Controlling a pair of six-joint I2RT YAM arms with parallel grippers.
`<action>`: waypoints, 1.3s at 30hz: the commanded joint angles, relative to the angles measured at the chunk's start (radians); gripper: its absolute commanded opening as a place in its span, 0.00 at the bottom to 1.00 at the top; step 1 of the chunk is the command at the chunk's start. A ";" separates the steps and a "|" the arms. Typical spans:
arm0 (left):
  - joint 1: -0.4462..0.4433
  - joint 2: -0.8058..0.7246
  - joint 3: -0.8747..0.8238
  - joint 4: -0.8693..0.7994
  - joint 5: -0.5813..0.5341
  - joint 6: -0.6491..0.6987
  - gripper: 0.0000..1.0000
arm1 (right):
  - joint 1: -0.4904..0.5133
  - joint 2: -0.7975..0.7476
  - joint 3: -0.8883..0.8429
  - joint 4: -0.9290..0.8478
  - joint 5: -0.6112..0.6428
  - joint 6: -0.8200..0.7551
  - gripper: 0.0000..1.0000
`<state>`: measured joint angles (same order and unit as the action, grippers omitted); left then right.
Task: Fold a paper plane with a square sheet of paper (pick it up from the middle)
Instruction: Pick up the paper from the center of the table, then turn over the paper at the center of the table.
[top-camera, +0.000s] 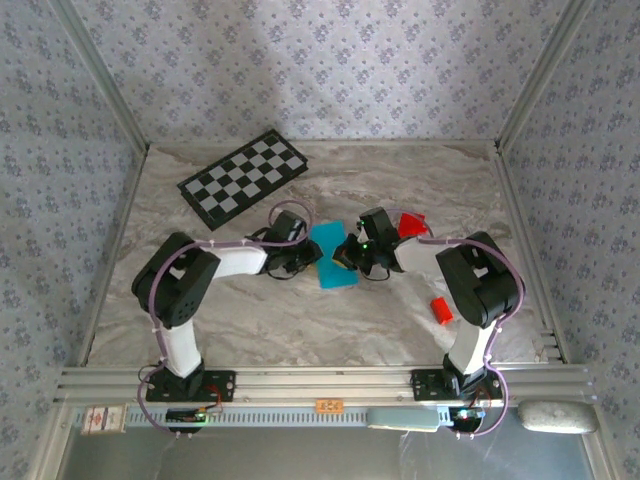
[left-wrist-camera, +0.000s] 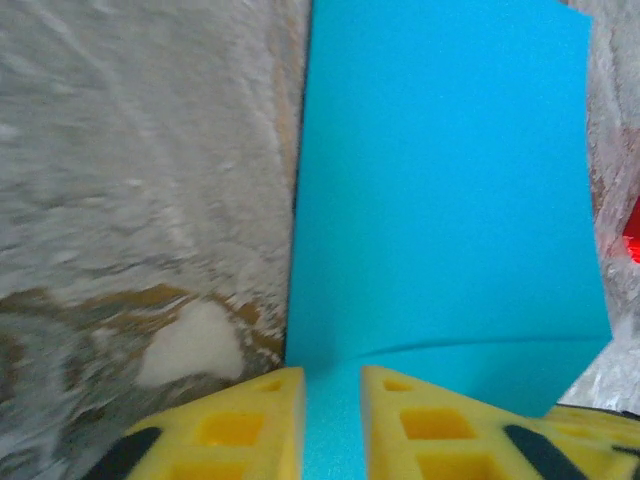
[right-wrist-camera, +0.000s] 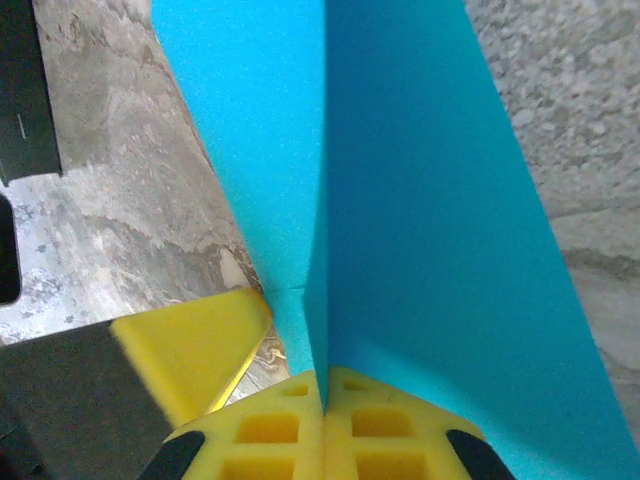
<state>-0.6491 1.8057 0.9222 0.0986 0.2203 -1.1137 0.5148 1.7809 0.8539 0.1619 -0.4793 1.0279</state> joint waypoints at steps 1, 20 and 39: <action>0.043 -0.117 -0.051 0.006 0.020 0.003 0.30 | -0.011 -0.028 -0.009 0.055 -0.012 -0.039 0.03; 0.117 -0.348 -0.291 0.583 0.274 -0.170 0.96 | -0.084 -0.159 0.096 0.223 -0.295 0.027 0.00; 0.097 -0.311 -0.276 0.742 0.309 -0.261 0.45 | -0.101 -0.150 0.075 0.353 -0.355 0.144 0.03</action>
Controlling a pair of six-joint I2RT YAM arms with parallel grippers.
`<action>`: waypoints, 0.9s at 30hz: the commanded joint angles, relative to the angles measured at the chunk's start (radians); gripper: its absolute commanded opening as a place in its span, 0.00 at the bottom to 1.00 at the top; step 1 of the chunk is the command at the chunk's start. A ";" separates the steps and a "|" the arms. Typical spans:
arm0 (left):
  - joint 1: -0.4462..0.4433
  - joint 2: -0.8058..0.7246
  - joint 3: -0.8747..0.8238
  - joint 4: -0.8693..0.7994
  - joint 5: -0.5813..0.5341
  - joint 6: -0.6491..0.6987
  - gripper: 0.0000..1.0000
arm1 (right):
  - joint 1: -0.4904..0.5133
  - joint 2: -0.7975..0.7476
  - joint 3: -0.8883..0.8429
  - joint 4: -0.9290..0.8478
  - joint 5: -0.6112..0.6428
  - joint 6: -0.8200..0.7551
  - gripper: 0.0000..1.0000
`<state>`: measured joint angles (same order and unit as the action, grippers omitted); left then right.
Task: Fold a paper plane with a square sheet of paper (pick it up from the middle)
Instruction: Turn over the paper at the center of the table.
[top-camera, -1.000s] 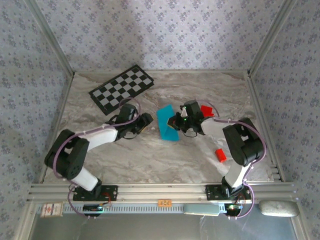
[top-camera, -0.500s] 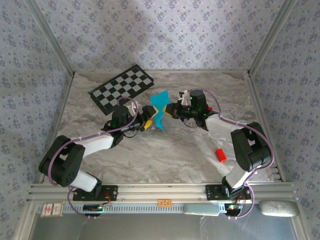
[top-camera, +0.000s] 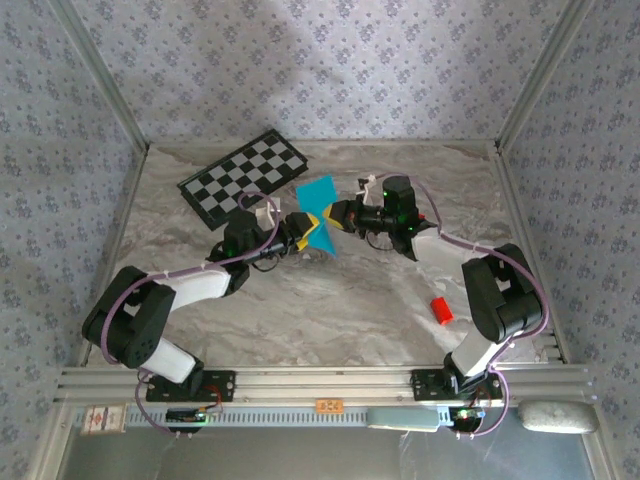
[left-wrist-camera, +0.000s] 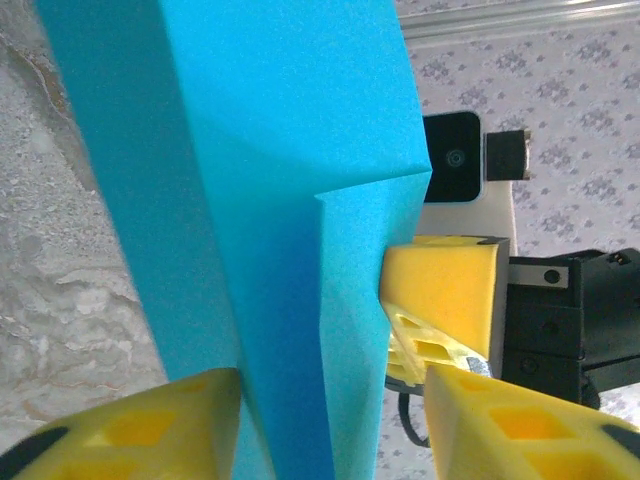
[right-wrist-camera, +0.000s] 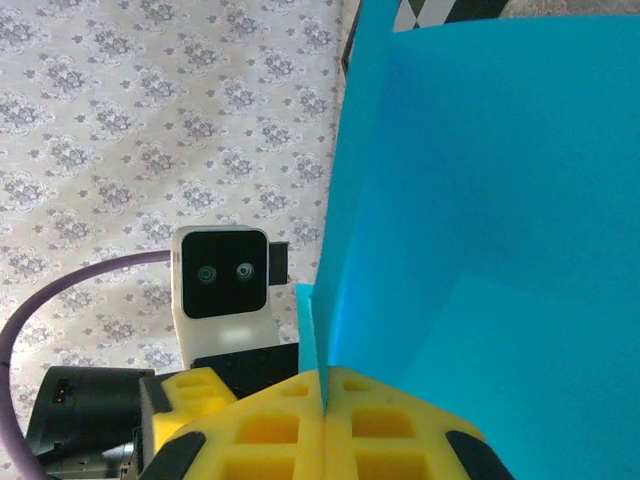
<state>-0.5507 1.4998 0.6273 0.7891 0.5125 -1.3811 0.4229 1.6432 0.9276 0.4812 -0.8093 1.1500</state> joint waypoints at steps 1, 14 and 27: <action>-0.002 -0.007 0.020 0.052 0.015 0.006 0.42 | -0.010 -0.013 -0.001 0.033 -0.025 0.022 0.03; 0.008 -0.039 0.061 -0.211 -0.042 0.142 0.09 | -0.046 -0.043 -0.017 -0.088 0.005 -0.059 0.27; -0.016 -0.161 0.344 -1.297 -0.662 0.676 0.04 | -0.112 -0.206 0.074 -0.708 0.381 -0.495 0.60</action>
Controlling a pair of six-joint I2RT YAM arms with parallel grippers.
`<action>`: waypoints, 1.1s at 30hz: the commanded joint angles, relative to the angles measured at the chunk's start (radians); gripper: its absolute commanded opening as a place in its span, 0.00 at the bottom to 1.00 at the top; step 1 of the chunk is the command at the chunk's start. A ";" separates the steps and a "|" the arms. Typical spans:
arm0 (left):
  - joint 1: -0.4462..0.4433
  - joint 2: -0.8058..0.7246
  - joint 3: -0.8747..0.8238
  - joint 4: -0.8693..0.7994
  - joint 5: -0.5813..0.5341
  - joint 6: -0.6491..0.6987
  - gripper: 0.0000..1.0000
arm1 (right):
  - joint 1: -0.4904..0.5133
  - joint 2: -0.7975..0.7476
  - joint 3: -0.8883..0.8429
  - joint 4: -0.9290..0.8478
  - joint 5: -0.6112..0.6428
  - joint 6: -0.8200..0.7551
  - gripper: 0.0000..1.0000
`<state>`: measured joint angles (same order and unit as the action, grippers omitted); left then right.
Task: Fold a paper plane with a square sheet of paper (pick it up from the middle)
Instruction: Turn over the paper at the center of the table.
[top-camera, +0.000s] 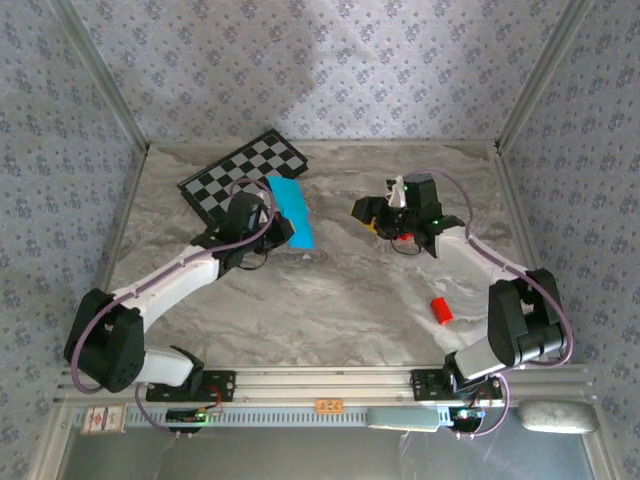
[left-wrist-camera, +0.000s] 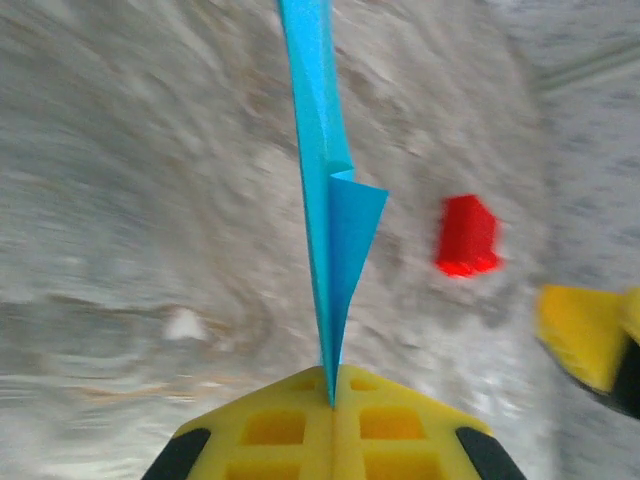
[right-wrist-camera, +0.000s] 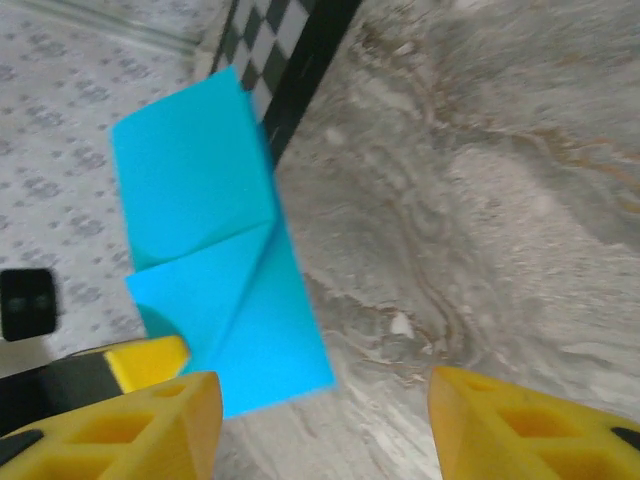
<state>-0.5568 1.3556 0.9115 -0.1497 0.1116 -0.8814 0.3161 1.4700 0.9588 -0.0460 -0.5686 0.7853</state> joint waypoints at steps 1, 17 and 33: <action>-0.011 -0.010 0.081 -0.417 -0.324 0.197 0.04 | -0.005 -0.038 0.050 -0.207 0.172 -0.144 0.61; -0.153 0.356 0.397 -0.875 -0.815 0.199 0.04 | -0.049 -0.048 0.033 -0.280 0.280 -0.126 0.63; -0.126 0.479 0.330 -0.391 -0.104 0.172 0.37 | -0.076 -0.022 -0.019 -0.248 0.258 -0.091 0.63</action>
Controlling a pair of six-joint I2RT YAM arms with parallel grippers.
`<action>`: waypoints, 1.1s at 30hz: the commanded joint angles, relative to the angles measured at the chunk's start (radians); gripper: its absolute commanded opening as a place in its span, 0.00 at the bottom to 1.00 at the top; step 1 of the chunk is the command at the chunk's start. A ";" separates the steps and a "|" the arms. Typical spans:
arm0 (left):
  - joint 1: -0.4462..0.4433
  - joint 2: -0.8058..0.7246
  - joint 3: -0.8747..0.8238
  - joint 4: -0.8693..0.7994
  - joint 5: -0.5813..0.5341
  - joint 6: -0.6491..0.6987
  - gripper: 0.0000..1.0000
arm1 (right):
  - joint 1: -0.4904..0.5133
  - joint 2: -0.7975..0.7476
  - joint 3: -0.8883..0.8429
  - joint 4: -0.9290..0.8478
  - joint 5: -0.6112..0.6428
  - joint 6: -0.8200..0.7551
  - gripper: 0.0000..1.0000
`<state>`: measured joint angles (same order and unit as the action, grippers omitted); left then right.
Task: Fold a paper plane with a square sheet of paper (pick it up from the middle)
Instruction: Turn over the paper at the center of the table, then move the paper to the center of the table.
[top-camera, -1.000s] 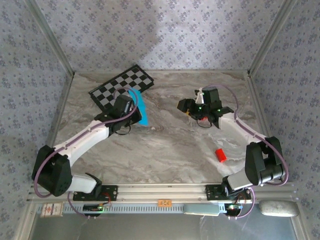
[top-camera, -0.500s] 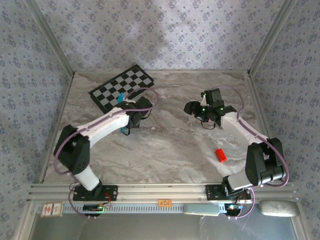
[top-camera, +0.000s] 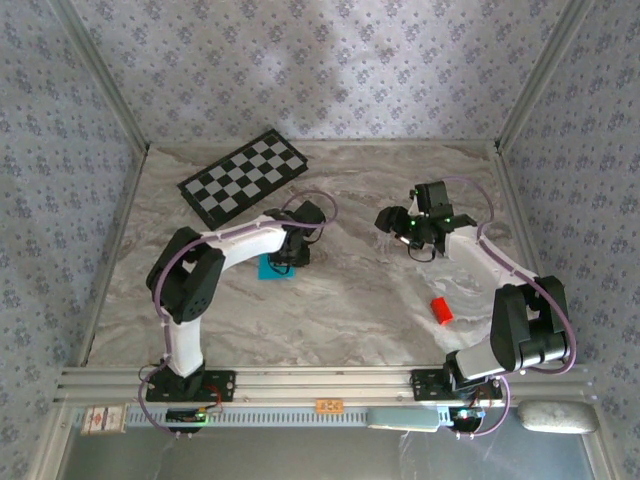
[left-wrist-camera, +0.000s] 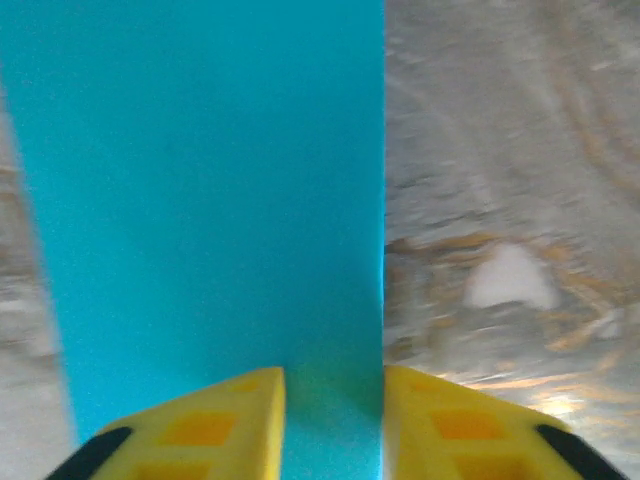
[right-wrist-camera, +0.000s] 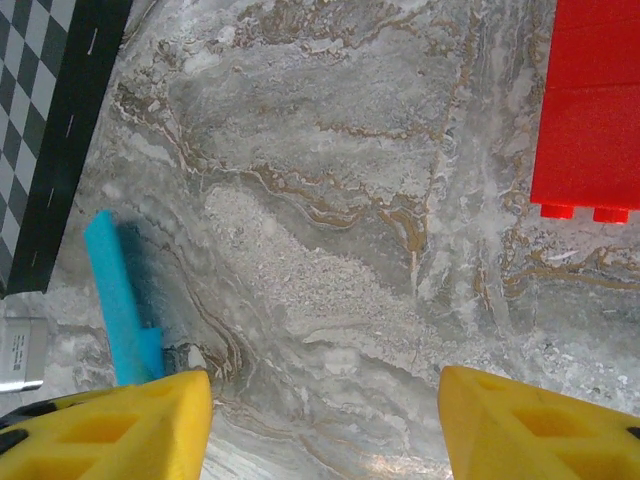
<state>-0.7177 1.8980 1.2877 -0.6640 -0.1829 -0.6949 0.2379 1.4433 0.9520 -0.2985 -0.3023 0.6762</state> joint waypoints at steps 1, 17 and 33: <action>0.050 -0.091 -0.069 0.160 0.234 -0.022 0.40 | 0.011 0.014 -0.012 0.009 -0.015 0.015 0.62; 0.347 -0.690 -0.482 0.304 0.208 -0.215 0.68 | 0.427 0.396 0.304 0.033 -0.084 -0.040 0.48; 0.481 -0.864 -0.635 0.276 0.230 -0.250 0.87 | 0.557 0.757 0.663 -0.166 -0.075 -0.105 0.43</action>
<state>-0.2459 1.0431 0.6617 -0.3874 0.0368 -0.9325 0.7868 2.1727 1.5837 -0.3706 -0.3870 0.6006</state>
